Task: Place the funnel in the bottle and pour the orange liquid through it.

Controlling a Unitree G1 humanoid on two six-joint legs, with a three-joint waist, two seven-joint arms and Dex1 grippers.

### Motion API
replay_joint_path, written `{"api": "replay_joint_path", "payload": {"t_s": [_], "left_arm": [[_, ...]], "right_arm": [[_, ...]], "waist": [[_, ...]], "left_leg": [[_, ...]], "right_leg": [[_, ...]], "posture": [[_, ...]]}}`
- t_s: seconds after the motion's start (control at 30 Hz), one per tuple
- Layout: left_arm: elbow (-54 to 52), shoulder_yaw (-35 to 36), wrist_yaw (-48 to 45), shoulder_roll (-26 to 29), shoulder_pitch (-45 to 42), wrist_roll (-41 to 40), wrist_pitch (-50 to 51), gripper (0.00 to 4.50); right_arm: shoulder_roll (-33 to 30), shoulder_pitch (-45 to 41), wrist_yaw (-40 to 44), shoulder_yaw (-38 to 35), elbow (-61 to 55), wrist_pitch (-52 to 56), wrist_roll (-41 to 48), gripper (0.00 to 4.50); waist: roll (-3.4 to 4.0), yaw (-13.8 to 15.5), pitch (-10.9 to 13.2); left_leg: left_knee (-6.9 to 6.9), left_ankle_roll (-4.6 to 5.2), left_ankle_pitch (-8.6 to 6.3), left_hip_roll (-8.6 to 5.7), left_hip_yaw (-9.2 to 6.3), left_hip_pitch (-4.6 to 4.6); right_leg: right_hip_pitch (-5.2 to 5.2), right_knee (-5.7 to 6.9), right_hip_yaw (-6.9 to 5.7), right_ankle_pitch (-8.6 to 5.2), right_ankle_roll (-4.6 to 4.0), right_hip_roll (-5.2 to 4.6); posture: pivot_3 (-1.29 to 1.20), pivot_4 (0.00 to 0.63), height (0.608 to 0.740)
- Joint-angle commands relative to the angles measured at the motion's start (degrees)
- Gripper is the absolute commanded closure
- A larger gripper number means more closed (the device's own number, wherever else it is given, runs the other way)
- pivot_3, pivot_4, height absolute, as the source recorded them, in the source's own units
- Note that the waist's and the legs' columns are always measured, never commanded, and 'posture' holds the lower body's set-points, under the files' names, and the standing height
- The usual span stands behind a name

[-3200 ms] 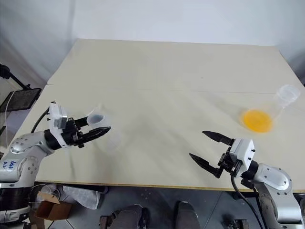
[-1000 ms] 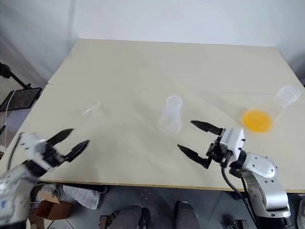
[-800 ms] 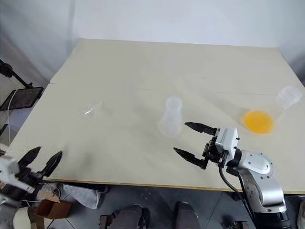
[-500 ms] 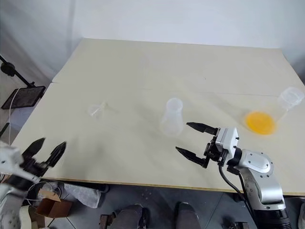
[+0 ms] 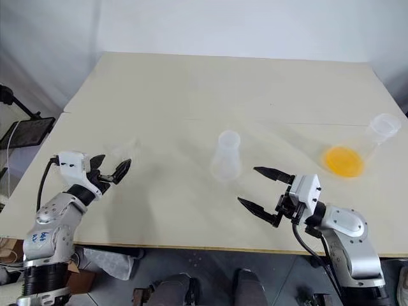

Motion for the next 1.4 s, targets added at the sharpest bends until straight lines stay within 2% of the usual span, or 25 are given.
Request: {"api": "replay_joint_path", "payload": {"t_s": [0.03,0.27,0.43,0.53,0.93,1.2,1.4], "left_arm": [[1.7,-1.7,-1.0,-0.5,-2.4,0.9,-2.4,0.03],[12.4,-4.3,1.1,-2.3,-12.3,4.3,-5.7,0.03],[16.7,-4.8,0.5,-2.7,-15.5,5.0,-6.6,0.03],[19.3,-4.9,1.4,-2.4,-17.4,5.9,-6.7,0.62],[15.6,-5.0,-2.0,-0.1,-15.6,5.1,-2.8,4.48],[13.9,-5.5,-9.6,1.1,-16.4,2.4,-5.5,4.48],[9.5,-10.0,-27.7,6.8,-23.5,0.1,-11.9,4.48]], "right_arm": [[-0.1,0.4,-1.0,-1.4,-3.4,-1.3,0.2,0.0],[0.4,0.9,-2.4,-1.2,-4.4,-1.3,0.0,0.0],[0.4,1.7,-3.0,-1.0,-5.2,-1.3,-0.1,0.0],[0.5,2.3,-3.6,-1.2,-5.6,-1.3,-0.2,0.0],[0.4,4.3,-5.2,-1.7,-6.4,-2.5,-0.6,0.0],[0.4,5.2,-6.1,-2.0,-6.4,-3.4,-1.0,0.0],[-0.7,7.3,-7.0,-4.8,-7.6,-3.5,-0.6,0.0]], "waist": [[0.0,0.2,0.0],[-0.02,0.5,0.0],[-0.02,0.3,0.0],[-0.02,0.4,0.0],[-0.02,0.4,0.0],[-0.02,0.4,0.0],[-0.06,0.6,0.0]], "left_leg": [[0.02,0.0,0.0,0.0,0.0,0.01],[0.05,0.0,0.02,-0.07,0.0,-0.02],[0.03,-0.01,0.02,-0.05,0.04,-0.01],[0.04,-0.01,0.02,-0.04,0.06,-0.01],[0.07,-0.02,0.03,-0.02,0.05,0.0],[0.06,-0.04,0.05,-0.03,0.02,0.0],[0.09,-0.06,0.06,-0.02,0.0,-0.07]], "right_leg": [[0.01,0.0,0.0,0.0,0.0,0.0],[0.02,-0.01,-0.05,0.01,0.02,0.05],[-0.01,0.02,-0.24,0.01,0.03,0.11],[-0.01,0.02,-0.37,0.02,0.03,0.13],[0.01,0.03,-0.42,0.02,0.04,0.11],[0.02,0.02,-0.39,0.02,0.04,0.1],[0.01,0.0,-0.44,0.02,0.03,0.12]], "posture": [[0.0,0.15,0.74],[0.0,0.15,0.74],[0.0,0.15,0.74],[0.0,0.15,0.74],[0.0,0.15,0.74],[0.0,0.15,0.74],[0.0,0.15,0.74]]}}
